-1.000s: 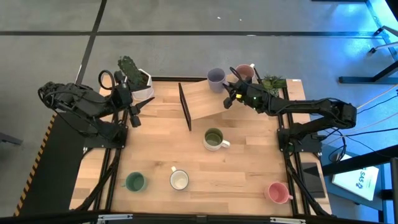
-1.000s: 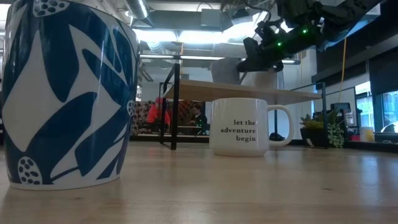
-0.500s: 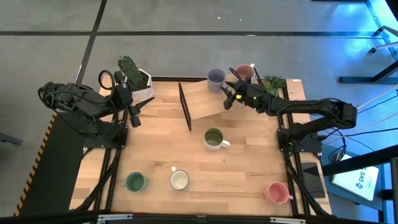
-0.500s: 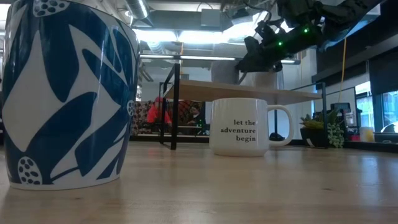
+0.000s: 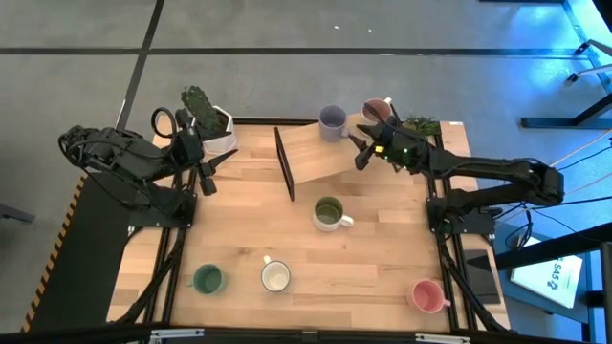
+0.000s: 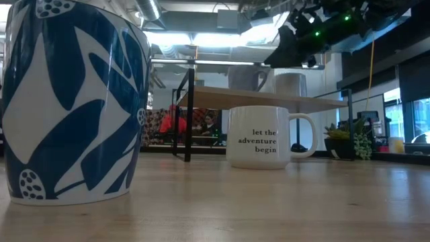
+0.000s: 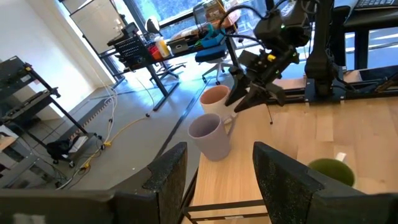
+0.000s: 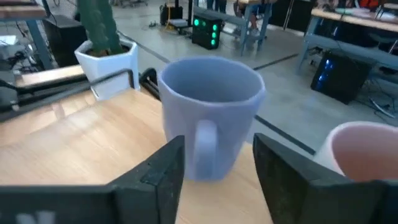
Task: Place coffee mugs
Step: Put the purple mug on the shelf, then put the blue pattern mug on the shelf
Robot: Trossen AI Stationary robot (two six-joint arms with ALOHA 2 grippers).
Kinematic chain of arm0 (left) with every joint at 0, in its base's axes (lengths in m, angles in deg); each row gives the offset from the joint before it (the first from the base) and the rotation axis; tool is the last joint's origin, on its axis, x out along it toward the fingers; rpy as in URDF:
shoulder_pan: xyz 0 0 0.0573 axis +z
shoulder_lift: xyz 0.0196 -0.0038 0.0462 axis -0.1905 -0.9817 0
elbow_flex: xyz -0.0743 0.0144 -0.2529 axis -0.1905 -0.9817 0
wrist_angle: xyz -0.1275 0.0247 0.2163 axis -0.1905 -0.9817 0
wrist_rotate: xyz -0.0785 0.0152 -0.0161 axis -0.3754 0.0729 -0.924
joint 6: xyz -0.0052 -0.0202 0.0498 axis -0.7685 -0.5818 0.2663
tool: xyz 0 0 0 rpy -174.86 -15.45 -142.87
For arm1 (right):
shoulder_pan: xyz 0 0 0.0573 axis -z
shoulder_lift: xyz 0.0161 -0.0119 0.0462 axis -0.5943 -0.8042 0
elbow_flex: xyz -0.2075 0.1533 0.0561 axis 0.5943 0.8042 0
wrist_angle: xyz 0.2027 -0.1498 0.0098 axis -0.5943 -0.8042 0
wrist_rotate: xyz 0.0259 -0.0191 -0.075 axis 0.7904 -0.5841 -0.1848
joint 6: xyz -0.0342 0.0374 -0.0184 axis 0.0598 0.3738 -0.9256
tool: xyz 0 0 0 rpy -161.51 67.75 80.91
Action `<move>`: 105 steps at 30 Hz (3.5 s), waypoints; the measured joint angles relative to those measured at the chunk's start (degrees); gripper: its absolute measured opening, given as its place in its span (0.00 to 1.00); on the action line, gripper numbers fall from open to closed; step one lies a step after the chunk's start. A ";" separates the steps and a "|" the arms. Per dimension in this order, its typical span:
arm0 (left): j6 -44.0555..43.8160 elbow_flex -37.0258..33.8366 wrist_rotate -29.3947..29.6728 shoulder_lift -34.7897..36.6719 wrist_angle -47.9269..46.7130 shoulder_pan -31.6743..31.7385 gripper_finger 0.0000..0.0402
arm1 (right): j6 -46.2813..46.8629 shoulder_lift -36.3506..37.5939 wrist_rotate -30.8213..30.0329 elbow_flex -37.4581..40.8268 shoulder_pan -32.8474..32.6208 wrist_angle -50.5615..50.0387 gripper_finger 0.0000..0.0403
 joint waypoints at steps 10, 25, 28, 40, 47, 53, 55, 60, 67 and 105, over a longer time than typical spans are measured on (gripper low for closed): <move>-0.03 0.00 0.02 0.01 -0.02 0.00 0.44 | 0.52 -3.24 -7.83 0.04 -5.47 -0.50 0.04; 0.03 0.00 0.19 0.00 -0.07 0.01 0.44 | 1.65 -5.32 -5.50 0.00 -5.00 1.31 0.00; 0.03 0.00 0.25 0.02 -0.09 0.00 0.44 | 1.64 -6.63 -4.63 0.00 -4.88 2.74 0.00; 0.07 -0.01 0.44 0.01 -0.09 0.01 0.44 | 0.29 -7.07 -6.47 0.00 -1.39 2.91 0.00; 0.04 -0.01 0.44 0.00 -0.09 -0.01 0.44 | 0.36 -7.07 -6.43 0.00 0.37 2.97 0.00; 0.02 -0.02 0.44 0.00 -0.09 0.00 0.44 | 0.83 -7.07 -9.44 0.00 0.24 2.91 0.00; 0.02 -0.02 0.44 0.00 -0.09 0.01 0.44 | 1.16 -7.07 -10.41 0.00 0.24 2.88 0.00; 0.00 -0.01 0.44 0.00 -0.07 -0.01 0.44 | 2.29 -7.07 -11.82 0.00 0.24 1.70 0.00; -0.05 0.00 0.44 0.00 -0.04 0.00 0.44 | 1.77 -7.07 -15.03 -0.27 0.24 1.00 0.00; -0.04 -0.02 -0.16 0.01 -0.07 0.01 0.44 | 4.11 2.41 13.78 -14.93 -22.83 -53.99 0.24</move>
